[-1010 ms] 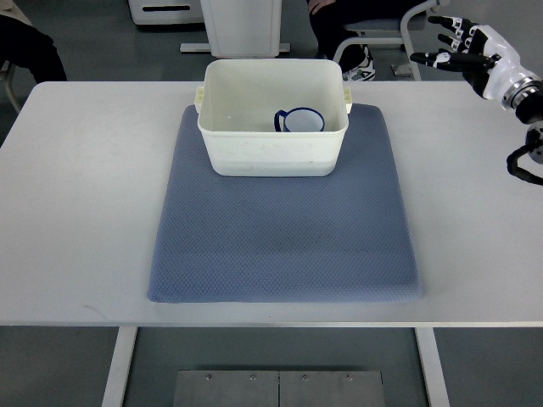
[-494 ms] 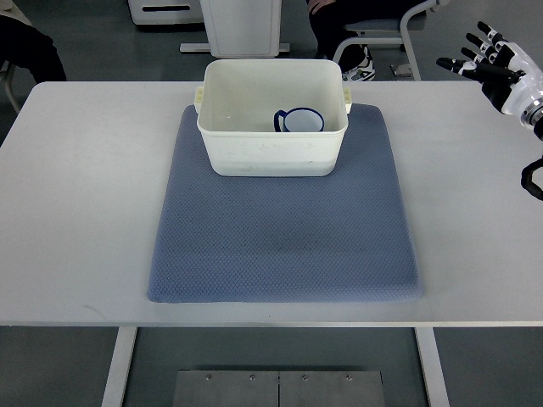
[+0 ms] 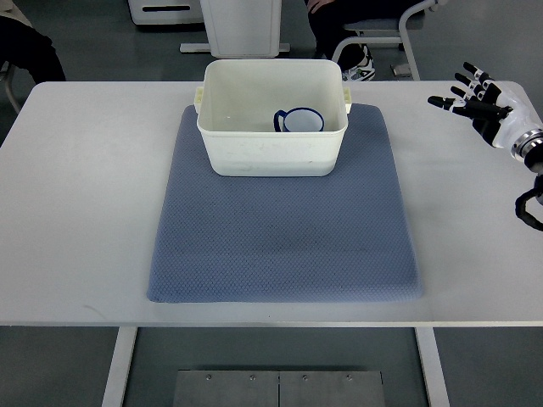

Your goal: Place cup in box with right hand

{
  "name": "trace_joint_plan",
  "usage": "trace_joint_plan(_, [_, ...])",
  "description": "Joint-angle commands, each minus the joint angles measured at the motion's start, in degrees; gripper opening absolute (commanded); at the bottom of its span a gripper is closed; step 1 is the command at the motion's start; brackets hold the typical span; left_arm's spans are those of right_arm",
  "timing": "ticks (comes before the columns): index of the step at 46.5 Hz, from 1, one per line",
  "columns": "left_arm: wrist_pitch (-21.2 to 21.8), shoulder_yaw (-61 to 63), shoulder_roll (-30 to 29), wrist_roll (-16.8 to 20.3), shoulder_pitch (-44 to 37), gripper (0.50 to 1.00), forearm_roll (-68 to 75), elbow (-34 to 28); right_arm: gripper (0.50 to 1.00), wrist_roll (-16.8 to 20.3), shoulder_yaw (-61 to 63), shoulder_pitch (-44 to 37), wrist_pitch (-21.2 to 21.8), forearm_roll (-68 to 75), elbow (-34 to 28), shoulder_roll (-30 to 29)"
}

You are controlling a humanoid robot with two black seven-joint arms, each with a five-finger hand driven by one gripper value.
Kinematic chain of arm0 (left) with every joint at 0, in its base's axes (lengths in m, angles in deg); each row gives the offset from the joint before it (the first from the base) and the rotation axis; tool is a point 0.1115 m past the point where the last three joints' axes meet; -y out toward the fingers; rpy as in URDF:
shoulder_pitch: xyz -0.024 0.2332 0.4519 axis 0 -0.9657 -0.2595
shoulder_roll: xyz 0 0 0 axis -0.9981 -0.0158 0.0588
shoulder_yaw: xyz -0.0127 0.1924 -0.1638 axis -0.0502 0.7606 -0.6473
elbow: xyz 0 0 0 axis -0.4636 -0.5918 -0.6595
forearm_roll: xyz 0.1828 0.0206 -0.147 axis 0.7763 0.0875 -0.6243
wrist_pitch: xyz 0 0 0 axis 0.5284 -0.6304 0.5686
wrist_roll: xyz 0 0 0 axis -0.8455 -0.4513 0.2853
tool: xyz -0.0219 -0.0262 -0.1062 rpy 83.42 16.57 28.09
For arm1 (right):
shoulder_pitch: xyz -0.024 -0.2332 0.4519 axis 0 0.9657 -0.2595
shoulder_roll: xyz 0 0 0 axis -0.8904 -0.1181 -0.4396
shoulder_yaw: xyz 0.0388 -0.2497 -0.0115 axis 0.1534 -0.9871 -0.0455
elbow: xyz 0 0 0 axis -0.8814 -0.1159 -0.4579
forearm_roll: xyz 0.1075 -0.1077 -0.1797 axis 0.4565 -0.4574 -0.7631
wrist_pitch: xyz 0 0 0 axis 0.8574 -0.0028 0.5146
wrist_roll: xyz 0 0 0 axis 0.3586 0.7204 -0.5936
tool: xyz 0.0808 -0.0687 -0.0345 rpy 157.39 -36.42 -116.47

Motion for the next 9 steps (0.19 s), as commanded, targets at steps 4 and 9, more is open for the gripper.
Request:
trace_joint_plan(4, [0.0, 0.0, 0.0, 0.0, 0.0, 1.000, 0.0, 0.0, 1.000, 0.1, 0.0, 0.6, 0.0, 0.0, 0.0, -0.3])
trace_joint_plan(9, [0.0, 0.0, 0.0, 0.0, 0.0, 1.000, 0.0, 0.0, 1.000, -0.2, 0.2, 1.8, 0.0, 0.0, -0.6, -0.4])
